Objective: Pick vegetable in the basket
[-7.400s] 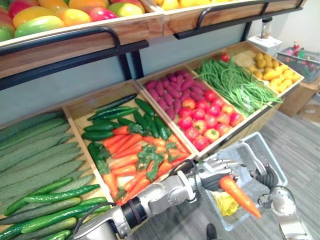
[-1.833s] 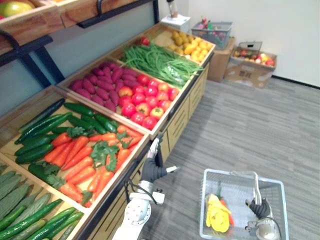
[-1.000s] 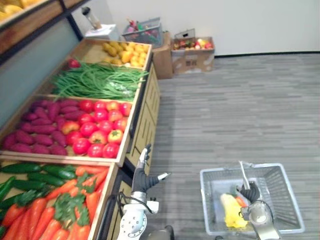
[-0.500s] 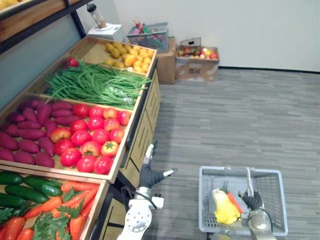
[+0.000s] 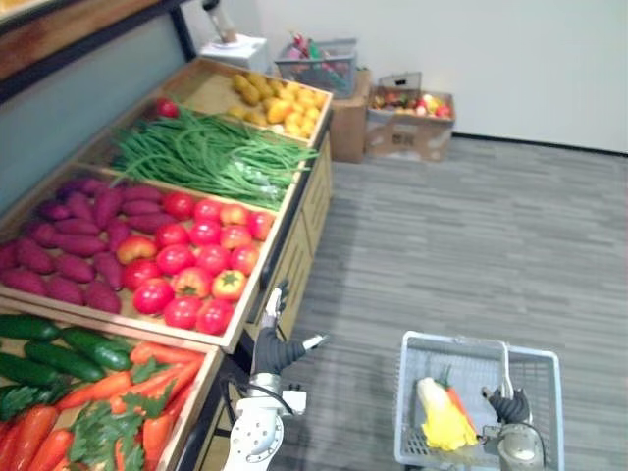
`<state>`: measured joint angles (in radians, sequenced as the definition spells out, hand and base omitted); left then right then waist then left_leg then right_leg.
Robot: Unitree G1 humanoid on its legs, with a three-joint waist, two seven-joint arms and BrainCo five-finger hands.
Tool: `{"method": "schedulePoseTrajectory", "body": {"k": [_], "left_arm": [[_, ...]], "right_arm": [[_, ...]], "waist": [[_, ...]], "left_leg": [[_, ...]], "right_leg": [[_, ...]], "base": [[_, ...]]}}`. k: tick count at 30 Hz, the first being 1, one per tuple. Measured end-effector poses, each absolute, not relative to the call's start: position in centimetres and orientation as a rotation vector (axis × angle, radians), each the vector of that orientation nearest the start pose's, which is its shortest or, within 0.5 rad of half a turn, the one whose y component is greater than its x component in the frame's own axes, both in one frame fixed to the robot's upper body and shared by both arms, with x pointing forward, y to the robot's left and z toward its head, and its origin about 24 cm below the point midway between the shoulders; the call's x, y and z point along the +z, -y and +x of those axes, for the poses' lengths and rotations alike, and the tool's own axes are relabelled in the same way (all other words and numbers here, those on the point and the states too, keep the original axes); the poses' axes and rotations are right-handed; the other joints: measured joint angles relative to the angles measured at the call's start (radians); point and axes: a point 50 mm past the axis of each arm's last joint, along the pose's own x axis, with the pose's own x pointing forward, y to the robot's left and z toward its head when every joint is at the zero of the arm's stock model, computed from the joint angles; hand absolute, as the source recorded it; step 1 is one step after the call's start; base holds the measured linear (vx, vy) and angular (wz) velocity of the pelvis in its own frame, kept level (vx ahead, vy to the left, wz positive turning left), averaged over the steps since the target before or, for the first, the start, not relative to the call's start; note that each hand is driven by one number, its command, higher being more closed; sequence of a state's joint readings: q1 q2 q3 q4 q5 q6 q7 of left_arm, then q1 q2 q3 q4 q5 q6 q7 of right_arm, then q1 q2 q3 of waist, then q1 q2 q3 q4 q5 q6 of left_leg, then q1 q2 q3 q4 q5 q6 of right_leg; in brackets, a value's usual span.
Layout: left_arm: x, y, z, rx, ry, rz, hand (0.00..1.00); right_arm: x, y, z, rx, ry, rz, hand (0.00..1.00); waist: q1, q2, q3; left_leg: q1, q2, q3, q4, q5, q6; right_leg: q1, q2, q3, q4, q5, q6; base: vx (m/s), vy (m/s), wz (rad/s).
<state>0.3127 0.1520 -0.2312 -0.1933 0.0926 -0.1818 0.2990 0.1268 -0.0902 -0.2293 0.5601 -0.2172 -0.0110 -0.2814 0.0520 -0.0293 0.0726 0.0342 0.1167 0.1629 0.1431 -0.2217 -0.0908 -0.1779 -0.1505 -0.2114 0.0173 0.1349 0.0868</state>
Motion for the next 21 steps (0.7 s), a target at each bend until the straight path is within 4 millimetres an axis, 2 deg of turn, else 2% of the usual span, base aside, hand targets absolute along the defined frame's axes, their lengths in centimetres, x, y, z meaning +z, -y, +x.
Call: {"method": "schedulePoseTrajectory", "body": {"k": [1, 2, 3, 5, 6, 7, 8, 9, 10, 11, 13, 15, 17, 18, 19, 20, 21], "left_arm": [[3.7, -14.5, 18.8, 0.1, 0.088, 0.158, 0.0], [3.9, -14.3, 19.1, 0.093, 0.097, 0.156, 0.0], [4.1, -14.2, 19.3, 0.086, 0.105, 0.156, 0.0], [4.5, -14.0, 19.8, 0.08, 0.125, 0.155, 0.0], [4.6, -13.8, 19.9, 0.071, 0.132, 0.153, 0.0], [4.6, -13.6, 20.0, 0.066, 0.135, 0.151, 0.0], [4.6, -13.6, 20.0, 0.064, 0.133, 0.152, 0.0], [4.4, -13.7, 20.0, 0.064, 0.125, 0.158, 0.0], [4.3, -13.8, 19.9, 0.064, 0.12, 0.161, 0.0], [4.1, -13.5, 19.7, 0.051, 0.112, 0.157, 0.0], [3.8, -13.3, 19.2, 0.035, 0.095, 0.156, 0.0], [3.2, -13.5, 18.5, 0.038, 0.063, 0.159, 0.0], [2.6, -13.7, 17.7, 0.049, 0.027, 0.161, 0.0], [2.5, -13.7, 17.6, 0.051, 0.021, 0.164, 0.0], [2.5, -13.9, 17.6, 0.05, 0.019, 0.172, 0.0], [2.7, -13.7, 17.9, 0.045, 0.035, 0.183, 0.0], [2.9, -13.6, 18.1, 0.038, 0.049, 0.194, 0.0]], "right_arm": [[-9.0, 24.3, 16.3, -0.474, -0.643, -0.333, 1.0], [-8.9, 24.3, 16.5, -0.475, -0.637, -0.332, 1.0], [-8.9, 24.3, 16.6, -0.478, -0.633, -0.332, 1.0], [-8.8, 24.6, 16.4, -0.492, -0.636, -0.332, 1.0], [-8.7, 25.2, 16.2, -0.526, -0.634, -0.329, 1.0], [-8.5, 25.7, 16.0, -0.556, -0.629, -0.336, 1.0], [-8.3, 26.3, 15.8, -0.591, -0.626, -0.342, 1.0], [-8.3, 26.6, 15.7, -0.607, -0.628, -0.346, 1.0], [-8.3, 26.7, 15.6, -0.614, -0.63, -0.349, 1.0], [-8.0, 27.1, 15.6, -0.638, -0.621, -0.365, 1.0], [-7.6, 28.0, 15.6, -0.652, -0.614, -0.407, 1.0], [-7.5, 28.4, 15.5, -0.652, -0.621, -0.428, 1.0], [-7.4, 28.8, 15.4, -0.651, -0.624, -0.445, 1.0], [-7.5, 29.0, 15.2, -0.65, -0.633, -0.454, 1.0], [-8.0, 28.6, 14.6, -0.637, -0.661, -0.45, 1.0], [-8.3, 28.4, 14.2, -0.639, -0.674, -0.444, 1.0], [-8.4, 28.3, 14.0, -0.637, -0.681, -0.442, 1.0]], "waist": [[-0.004, 0.005, 0.0], [-0.027, 0.014, 0.002], [-0.032, 0.015, 0.003], [-0.052, 0.015, 0.005], [-0.056, 0.027, 0.011], [-0.055, 0.04, 0.016], [-0.051, 0.049, 0.016], [-0.048, 0.038, 0.025], [-0.048, 0.017, 0.039], [-0.048, 0.019, 0.039], [-0.043, 0.037, 0.044], [-0.042, 0.062, 0.05], [-0.039, 0.107, 0.044], [-0.029, 0.126, 0.046], [-0.021, 0.107, 0.039], [-0.028, 0.098, 0.036], [-0.036, 0.076, 0.045]], "left_leg": [[0.015, 0.013, 0.033, 0.002, -0.003, -0.005], [0.032, 0.033, 0.069, 0.035, -0.013, -0.022], [0.032, 0.042, 0.075, 0.062, -0.015, -0.025], [0.011, 0.063, 0.077, 0.173, -0.015, -0.025], [-0.008, 0.087, 0.079, 0.273, -0.014, -0.023], [-0.021, 0.103, 0.081, 0.347, -0.011, -0.018], [-0.044, 0.115, 0.076, 0.44, 0.022, 0.024], [-0.079, 0.103, 0.05, 0.52, 0.109, 0.048], [-0.09, 0.083, 0.032, 0.543, 0.089, 0.043], [-0.112, 0.04, 0.001, 0.53, -0.005, 0.027], [-0.147, -0.017, -0.04, 0.45, -0.068, 0.023], [-0.167, -0.048, -0.042, 0.337, -0.068, 0.022], [-0.164, -0.055, -0.042, 0.166, -0.006, 0.034], [-0.158, -0.044, -0.048, 0.138, 0.053, 0.076], [-0.147, -0.049, -0.031, 0.126, 0.048, 0.078], [-0.132, -0.063, -0.03, 0.097, 0.057, 0.09], [-0.117, -0.074, -0.027, 0.075, 0.063, 0.094]], "right_leg": [[-0.011, 0.014, 0.0, 0.024, -0.008, -0.011], [-0.008, 0.031, 0.004, 0.053, -0.035, -0.018], [-0.006, 0.037, 0.009, 0.067, -0.046, -0.025], [0.004, 0.049, 0.032, 0.088, -0.07, -0.033], [0.019, 0.068, 0.051, 0.093, -0.084, -0.044], [0.031, 0.082, 0.066, 0.096, -0.099, -0.049], [0.035, 0.098, 0.104, 0.106, -0.118, -0.063], [0.057, 0.092, 0.136, 0.099, -0.126, -0.069], [0.069, 0.081, 0.152, 0.089, -0.127, -0.07], [0.074, 0.071, 0.186, 0.081, -0.129, -0.073], [0.078, 0.071, 0.225, 0.063, -0.128, -0.075], [0.093, 0.08, 0.238, 0.043, -0.123, -0.082], [0.096, 0.119, 0.257, 0.036, -0.123, -0.079], [0.099, 0.144, 0.269, 0.036, -0.127, -0.071], [0.111, 0.136, 0.272, 0.031, -0.125, -0.069], [0.112, 0.119, 0.264, 0.042, -0.134, -0.051], [0.104, 0.109, 0.263, 0.064, -0.145, -0.038]], "base": [[0.11, -0.051, -0.81], [0.1, -0.06, -0.71], [0.1, -0.065, -0.57], [0.12, -0.089, -0.42], [0.12, -0.09, -0.53], [0.11, -0.071, -0.77], [0.09, -0.063, -0.84], [0.09, -0.068, -0.74], [0.1, -0.073, -0.66], [0.07, -0.029, -0.51], [0.06, 0.051, -0.69], [0.05, 0.113, -0.55], [0.05, 0.155, -0.55], [0.08, 0.165, -0.6], [0.11, 0.151, -0.33], [0.14, 0.151, -0.03], [0.11, 0.106, 0.14]]}}
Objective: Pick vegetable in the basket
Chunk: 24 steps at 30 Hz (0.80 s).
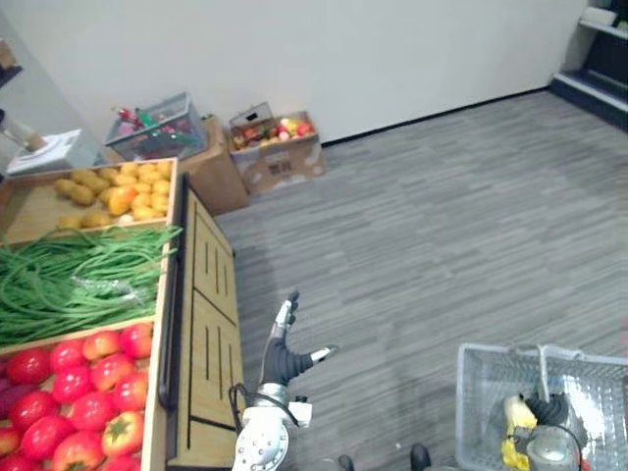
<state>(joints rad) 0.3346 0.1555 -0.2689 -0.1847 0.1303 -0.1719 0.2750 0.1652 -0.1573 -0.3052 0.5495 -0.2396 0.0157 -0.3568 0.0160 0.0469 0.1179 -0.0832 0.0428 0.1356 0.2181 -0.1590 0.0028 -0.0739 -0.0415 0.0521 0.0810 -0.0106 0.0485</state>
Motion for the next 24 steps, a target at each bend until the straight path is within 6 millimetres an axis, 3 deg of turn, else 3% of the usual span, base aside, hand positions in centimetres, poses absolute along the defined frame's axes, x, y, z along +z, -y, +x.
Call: {"method": "schedulePoseTrajectory", "body": {"k": [2, 3, 5, 7, 8, 11, 12, 15, 16, 17, 19, 20, 22, 24], "left_arm": [[3.0, -13.6, 18.2, 0.033, 0.057, 0.201, 0.0], [3.1, -13.6, 18.3, 0.036, 0.063, 0.203, 0.0], [3.1, -13.7, 18.3, 0.027, 0.063, 0.214, 0.0], [3.2, -13.7, 18.3, 0.017, 0.069, 0.222, 0.0], [3.3, -13.8, 18.3, 0.015, 0.071, 0.225, 0.0], [4.0, -13.8, 18.4, 0.013, 0.104, 0.226, 0.0], [4.0, -13.8, 18.4, 0.014, 0.103, 0.226, 0.0], [4.2, -13.5, 18.7, -0.002, 0.117, 0.225, 0.0], [4.3, -13.2, 19.1, -0.021, 0.127, 0.226, 0.0], [4.0, -12.8, 19.3, -0.023, 0.117, 0.215, 0.0], [3.5, -12.1, 19.0, -0.023, 0.09, 0.177, 0.0], [3.4, -12.0, 18.9, -0.019, 0.084, 0.17, 0.0], [3.4, -12.3, 19.0, -0.002, 0.083, 0.168, 0.0], [2.6, -12.5, 19.0, 0.008, 0.047, 0.176, 0.0]], "right_arm": [[-8.6, 28.0, 13.8, -0.63, -0.69, -0.435, 1.0], [-8.7, 27.7, 14.2, -0.603, -0.692, -0.457, 1.0], [-8.6, 27.5, 14.5, -0.592, -0.683, -0.456, 1.0], [-8.6, 27.6, 14.6, -0.594, -0.682, -0.455, 1.0], [-8.5, 27.7, 14.7, -0.598, -0.678, -0.457, 1.0], [-8.2, 27.6, 15.3, -0.593, -0.66, -0.457, 1.0], [-8.1, 27.6, 15.5, -0.592, -0.653, -0.456, 1.0], [-8.0, 27.7, 15.7, -0.599, -0.646, -0.454, 1.0], [-8.3, 27.8, 15.0, -0.607, -0.667, -0.455, 1.0], [-8.4, 28.0, 14.8, -0.614, -0.681, -0.456, 1.0], [-8.2, 28.3, 14.9, -0.603, -0.676, -0.476, 1.0], [-8.2, 28.3, 14.8, -0.603, -0.679, -0.477, 1.0], [-8.3, 28.2, 14.9, -0.594, -0.677, -0.472, 1.0], [-8.3, 28.0, 14.9, -0.59, -0.672, -0.466, 1.0]], "waist": [[0.0, -0.023, -0.004], [0.016, -0.045, 0.008], [0.008, -0.052, 0.016], [-0.002, -0.051, 0.023], [-0.01, -0.048, 0.023], [-0.009, -0.048, 0.019], [-0.009, -0.049, 0.017], [-0.017, -0.064, 0.01], [-0.026, -0.089, 0.007], [-0.017, -0.072, 0.007], [-0.014, -0.021, -0.004], [-0.015, -0.008, -0.013], [-0.011, -0.001, -0.017], [-0.014, -0.012, -0.018]], "left_leg": [[0.013, -0.015, 0.008, -0.02, -0.002, 0.003], [0.039, -0.013, 0.042, -0.029, -0.013, 0.012], [0.064, -0.012, 0.045, -0.033, -0.018, 0.016], [0.104, -0.002, 0.033, -0.039, -0.02, 0.021], [0.112, 0.007, 0.016, -0.037, -0.022, 0.021], [0.091, 0.053, -0.042, -0.036, -0.024, -0.015], [0.083, 0.061, -0.057, -0.036, -0.024, -0.025], [0.047, 0.089, -0.127, -0.016, -0.036, -0.093], [0.033, 0.085, -0.171, 0.004, -0.048, -0.132], [0.035, 0.118, -0.187, 0.002, -0.047, -0.169], [0.036, 0.197, -0.195, -0.027, -0.004, -0.202], [0.04, 0.223, -0.197, -0.044, 0.025, -0.209], [0.03, 0.258, -0.205, -0.046, 0.075, -0.212], [-0.019, 0.265, -0.198, -0.045, 0.162, -0.175]], "right_leg": [[-0.032, -0.014, 0.001, 0.078, -0.043, 0.017], [-0.117, -0.023, -0.038, 0.263, -0.075, 0.057], [-0.176, -0.041, -0.086, 0.413, -0.081, 0.076], [-0.211, -0.089, -0.177, 0.555, -0.102, 0.053], [-0.221, -0.144, -0.236, 0.624, -0.129, 0.009], [-0.216, -0.198, -0.206, 0.55, -0.135, -0.004], [-0.211, -0.2, -0.177, 0.507, -0.134, 0.001], [-0.141, -0.179, 0.042, 0.239, -0.093, 0.04], [-0.101, -0.188, 0.087, 0.201, -0.075, 0.118], [-0.081, -0.166, 0.051, 0.196, -0.135, 0.165], [-0.078, -0.092, 0.009, 0.211, -0.149, 0.137], [-0.076, -0.067, -0.011, 0.228, -0.16, 0.117], [-0.072, -0.037, -0.057, 0.253, -0.178, 0.085], [-0.069, -0.036, -0.129, 0.265, -0.194, 0.055]], "base": [[0.1, 0.061, -0.17], [0.1, 0.038, -0.38], [0.09, 0.021, -0.16], [0.14, -0.012, 0.24], [0.13, -0.03, 0.35], [0.19, -0.146, 0.42], [0.17, -0.265, 0.33], [0.17, -0.393, 0.63], [0.15, -0.508, 0.84], [0.13, -0.507, 0.68], [0.06, -0.456, 0.3], [0.04, -0.497, 0.45], [0.01, -0.361, 0.52], [-0.06, -0.265, 0.84]]}}
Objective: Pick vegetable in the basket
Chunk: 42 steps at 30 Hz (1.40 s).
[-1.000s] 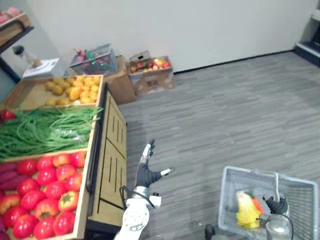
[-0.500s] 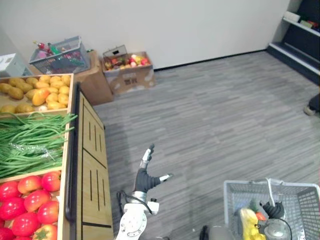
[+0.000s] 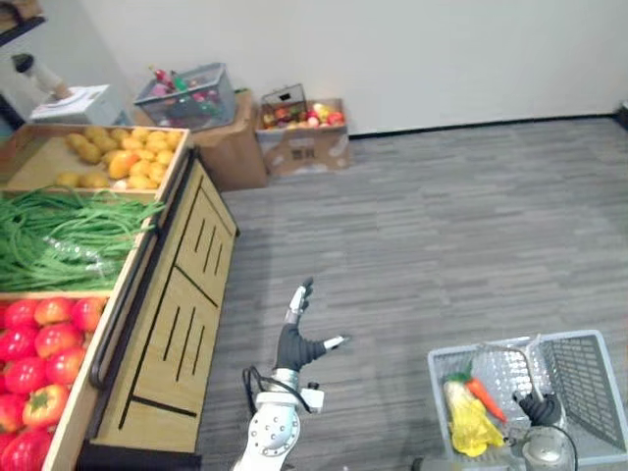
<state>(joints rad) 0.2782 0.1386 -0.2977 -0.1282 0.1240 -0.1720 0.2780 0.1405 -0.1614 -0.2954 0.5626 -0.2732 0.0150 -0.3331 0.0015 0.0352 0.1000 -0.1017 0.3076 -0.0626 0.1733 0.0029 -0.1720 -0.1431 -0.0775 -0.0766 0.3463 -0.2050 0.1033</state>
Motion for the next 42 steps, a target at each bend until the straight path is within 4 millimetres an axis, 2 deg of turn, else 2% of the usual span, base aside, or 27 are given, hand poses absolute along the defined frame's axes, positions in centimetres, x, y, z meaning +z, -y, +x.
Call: {"method": "schedulePoseTrajectory", "body": {"k": [1, 2, 5, 6, 8, 12, 17, 21, 25, 31, 37, 42], "left_arm": [[2.0, -12.6, 19.0, 0.009, 0.023, 0.184, 0.0], [0.3, -13.0, 18.9, 0.02, -0.048, 0.206, 0.0], [-4.6, -15.2, 17.6, 0.101, -0.292, 0.262, 0.0], [-6.3, -16.6, 16.7, 0.154, -0.382, 0.295, 0.0], [-8.3, -18.6, 15.3, 0.23, -0.503, 0.349, 0.0], [-11.3, -21.1, 12.1, 0.299, -0.71, 0.443, 0.0], [-14.1, -22.1, 8.2, 0.265, -0.933, 0.486, 0.0], [-15.1, -23.2, 6.3, 0.233, -1.054, 0.51, 0.0], [-15.5, -22.8, 5.7, 0.168, -1.092, 0.534, 0.0], [-15.6, -23.1, 5.4, 0.186, -1.118, 0.518, 0.0], [-15.9, -22.9, 5.0, 0.286, -1.153, 0.374, 0.0], [-16.1, -22.9, 4.9, 0.32, -1.179, 0.339, 0.0]], "right_arm": [[-8.3, 28.0, 14.8, -0.591, -0.673, -0.465, 1.0], [-8.4, 28.0, 14.7, -0.592, -0.676, -0.463, 1.0], [-8.7, 28.0, 14.0, -0.595, -0.697, -0.458, 1.0], [-8.8, 27.9, 14.1, -0.583, -0.697, -0.456, 1.0], [-8.9, 27.8, 14.1, -0.571, -0.701, -0.455, 1.0], [-9.7, 27.4, 12.9, -0.565, -0.735, -0.437, 1.0], [-11.8, 26.3, 11.1, -0.544, -0.847, -0.378, 1.0], [-12.7, 25.7, 10.3, -0.547, -0.898, -0.305, 1.0], [-13.0, 26.2, 9.4, -0.589, -0.929, -0.284, 1.0], [-14.6, 25.2, 7.2, -0.613, -1.051, -0.209, 1.0], [-15.8, 23.9, 5.1, -0.653, -1.145, -0.058, 1.0], [-16.4, 23.1, 4.0, -0.636, -1.205, -0.03, 1.0]], "waist": [[-0.003, -0.004, 0.0], [-0.006, -0.012, 0.003], [-0.003, -0.011, 0.002], [0.002, -0.011, 0.002], [0.0, -0.007, 0.0], [-0.001, -0.019, -0.027], [-0.003, -0.051, -0.045], [-0.019, -0.064, -0.045], [-0.022, -0.073, -0.04], [-0.025, -0.091, -0.033], [-0.024, -0.098, -0.032], [-0.023, -0.095, -0.038]], "left_leg": [[-0.012, -0.003, 0.01, -0.003, 0.025, 0.016], [-0.02, -0.01, 0.065, -0.016, 0.064, 0.043], [0.001, -0.049, 0.167, 0.0, 0.024, 0.039], [0.02, -0.061, 0.166, -0.024, 0.002, 0.038], [0.046, -0.068, 0.165, -0.082, -0.019, 0.034], [0.07, -0.122, 0.192, -0.159, -0.005, 0.033], [0.126, -0.185, 0.25, -0.189, -0.01, 0.051], [0.157, -0.196, 0.283, -0.192, -0.024, 0.055], [0.196, -0.192, 0.321, -0.204, -0.035, 0.052], [0.232, -0.193, 0.354, -0.249, -0.033, 0.049], [0.227, -0.186, 0.325, -0.267, -0.015, 0.043], [0.229, -0.18, 0.322, -0.267, -0.019, 0.039]], "right_leg": [[0.002, -0.007, -0.022, 0.001, -0.003, -0.006], [0.008, -0.023, -0.052, -0.005, -0.007, -0.015], [0.045, -0.035, -0.084, -0.03, -0.003, -0.017], [0.045, -0.035, -0.082, -0.034, 0.002, -0.012], [0.045, -0.034, -0.082, -0.048, 0.012, 0.002], [0.066, -0.07, -0.066, -0.15, 0.073, 0.044], [0.118, -0.127, -0.02, -0.241, 0.129, 0.075], [0.13, -0.133, 0.007, -0.241, 0.132, 0.077], [0.13, -0.127, 0.033, -0.224, 0.132, 0.077], [0.126, -0.122, 0.006, -0.223, 0.133, 0.04], [0.159, -0.115, -0.038, -0.3, 0.158, 0.06], [0.201, -0.105, -0.052, -0.37, 0.188, 0.065]], "base": [[-0.08, -0.205, 0.98], [-0.1, -0.148, 0.8], [-0.07, -0.061, 0.53], [-0.06, 0.034, 0.14], [-0.05, 0.087, -0.02], [0.0, 0.135, -0.1], [0.08, 0.168, -0.23], [0.08, 0.069, -0.23], [0.02, 0.014, -0.3], [-0.05, -0.002, -0.16], [0.03, -0.017, 0.12], [0.08, -0.008, 0.03]]}}
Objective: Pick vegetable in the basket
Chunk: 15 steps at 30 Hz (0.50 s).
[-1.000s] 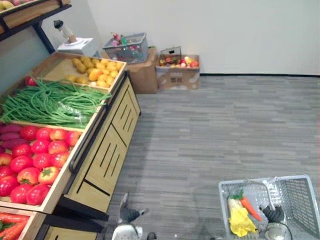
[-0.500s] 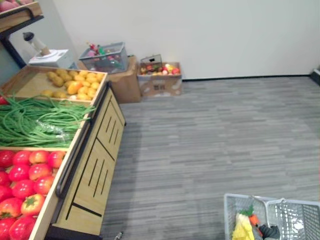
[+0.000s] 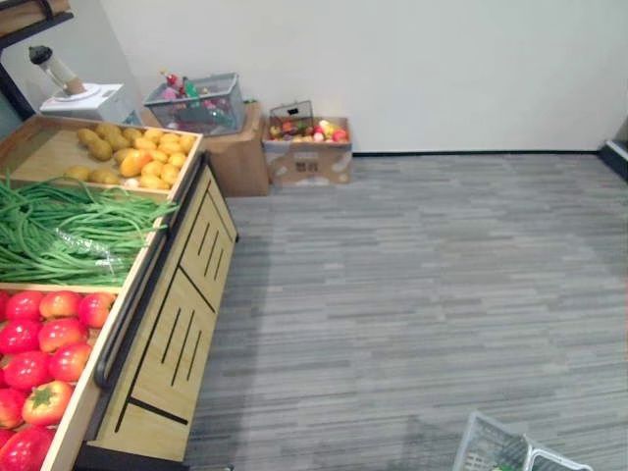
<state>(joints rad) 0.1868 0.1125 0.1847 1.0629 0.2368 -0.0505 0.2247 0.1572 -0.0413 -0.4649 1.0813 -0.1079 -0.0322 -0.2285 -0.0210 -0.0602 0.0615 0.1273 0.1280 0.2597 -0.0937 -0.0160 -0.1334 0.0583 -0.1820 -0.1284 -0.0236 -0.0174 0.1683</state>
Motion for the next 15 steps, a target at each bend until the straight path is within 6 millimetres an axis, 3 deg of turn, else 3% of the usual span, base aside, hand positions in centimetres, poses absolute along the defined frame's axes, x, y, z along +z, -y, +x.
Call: {"method": "schedulePoseTrajectory", "body": {"k": [15], "left_arm": [[-16.5, -22.6, 4.7, 0.34, -1.222, 0.288, 0.0]], "right_arm": [[-16.8, 22.0, 4.0, -0.535, -1.236, -0.043, 1.0]], "waist": [[0.0, 0.014, 0.007]], "left_leg": [[0.021, 0.001, -0.017, 0.0, -0.001, 0.0]], "right_leg": [[0.034, 0.0, -0.034, -0.01, 0.001, 0.0]], "base": [[-0.02, -0.009, 0.03]]}}
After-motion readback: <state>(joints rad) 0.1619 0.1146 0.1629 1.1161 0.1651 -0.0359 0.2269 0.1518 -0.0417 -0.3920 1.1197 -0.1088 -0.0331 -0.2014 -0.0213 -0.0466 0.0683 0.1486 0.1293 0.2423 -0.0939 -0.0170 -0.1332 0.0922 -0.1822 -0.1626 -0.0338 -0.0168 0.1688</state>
